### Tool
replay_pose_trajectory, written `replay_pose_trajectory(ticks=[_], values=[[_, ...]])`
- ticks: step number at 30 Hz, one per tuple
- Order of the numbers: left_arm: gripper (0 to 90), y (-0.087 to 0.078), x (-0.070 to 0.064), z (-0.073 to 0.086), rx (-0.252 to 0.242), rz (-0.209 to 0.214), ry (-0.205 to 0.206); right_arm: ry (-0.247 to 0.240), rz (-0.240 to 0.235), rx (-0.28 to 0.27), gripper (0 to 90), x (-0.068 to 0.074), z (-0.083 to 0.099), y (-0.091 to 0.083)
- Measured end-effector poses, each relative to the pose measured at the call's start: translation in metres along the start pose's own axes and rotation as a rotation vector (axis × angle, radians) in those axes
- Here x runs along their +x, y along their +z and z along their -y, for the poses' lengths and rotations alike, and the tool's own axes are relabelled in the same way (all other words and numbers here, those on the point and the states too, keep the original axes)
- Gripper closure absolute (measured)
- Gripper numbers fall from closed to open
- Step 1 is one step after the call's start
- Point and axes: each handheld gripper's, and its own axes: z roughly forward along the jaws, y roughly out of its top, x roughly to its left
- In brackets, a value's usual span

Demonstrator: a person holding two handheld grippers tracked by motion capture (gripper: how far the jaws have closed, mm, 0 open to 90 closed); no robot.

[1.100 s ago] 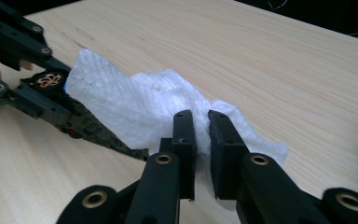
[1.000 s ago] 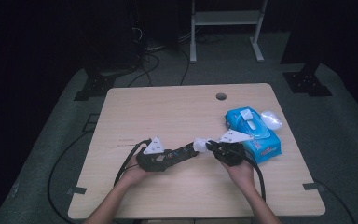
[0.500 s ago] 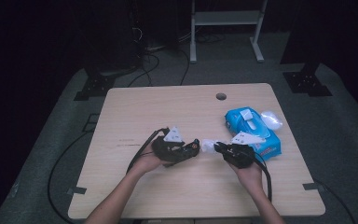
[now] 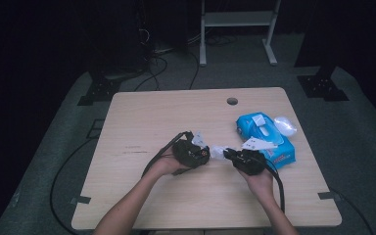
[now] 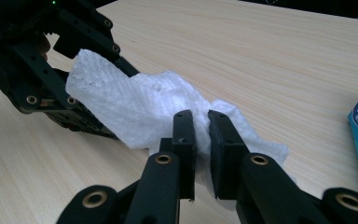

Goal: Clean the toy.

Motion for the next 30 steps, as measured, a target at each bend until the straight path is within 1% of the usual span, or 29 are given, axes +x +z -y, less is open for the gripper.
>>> replay_pose_trajectory(ticks=[1,2,4,5,7,8,9,12,13,14,16,17,18,21,22,24,27,30], values=[[57.2,0.000,0.000,0.000,0.001,-0.004,0.007,0.006,-0.002,0.000,81.2,0.000,0.000,0.001],[57.4,-0.001,0.000,0.000,0.001,-0.001,0.006,0.011,-0.004,0.000,81.2,0.000,0.000,0.001],[57.9,-0.003,0.001,0.000,-0.022,0.001,0.006,0.021,-0.013,-0.006,81.2,0.000,-0.001,0.004],[60.7,-0.005,0.001,0.001,-0.050,0.000,0.005,0.027,-0.017,-0.007,81.2,0.001,-0.001,0.005],[61.1,-0.009,0.002,0.003,-0.070,-0.008,0.004,0.031,-0.026,-0.014,81.2,0.002,-0.004,0.008],[61.1,-0.011,0.002,0.004,-0.080,-0.006,0.002,0.034,-0.033,-0.018,81.2,0.003,-0.005,0.009],[61.1,-0.013,0.002,0.006,-0.098,-0.007,-0.006,0.037,-0.037,-0.025,81.2,0.004,-0.006,0.010],[61.2,-0.020,0.003,0.013,-0.154,-0.005,-0.018,0.048,-0.052,-0.039,81.2,0.006,-0.012,0.013],[61.2,-0.024,0.003,0.016,-0.179,-0.004,-0.030,0.053,-0.057,-0.044,81.2,0.007,-0.013,0.013],[61.3,-0.028,0.003,0.018,-0.205,-0.003,-0.035,0.066,-0.068,-0.054,81.3,0.008,-0.015,0.013],[61.4,-0.035,0.003,0.023,-0.269,-0.004,-0.057,0.079,-0.090,-0.076,81.2,0.010,-0.020,0.013],[61.5,-0.039,0.002,0.026,-0.301,-0.005,-0.063,0.084,-0.104,-0.087,81.3,0.012,-0.024,0.013],[61.5,-0.043,0.002,0.028,-0.331,-0.006,-0.078,0.084,-0.116,-0.098,81.3,0.015,-0.027,0.012],[61.9,-0.054,0.000,0.034,-0.407,-0.020,-0.091,0.064,-0.138,-0.129,81.3,0.025,-0.041,0.010],[62.0,-0.057,-0.002,0.036,-0.447,-0.025,-0.101,0.051,-0.143,-0.140,81.3,0.029,-0.046,0.009],[62.0,-0.061,-0.003,0.040,-0.492,-0.027,-0.118,0.021,-0.149,-0.155,81.3,0.039,-0.058,0.007],[62.1,-0.063,-0.006,0.045,-0.533,-0.029,-0.122,-0.049,-0.149,-0.160,81.3,0.054,-0.070,0.006],[62.1,-0.063,-0.009,0.052,-0.546,-0.028,-0.129,-0.097,-0.151,-0.140,81.4,0.066,-0.075,0.010]])
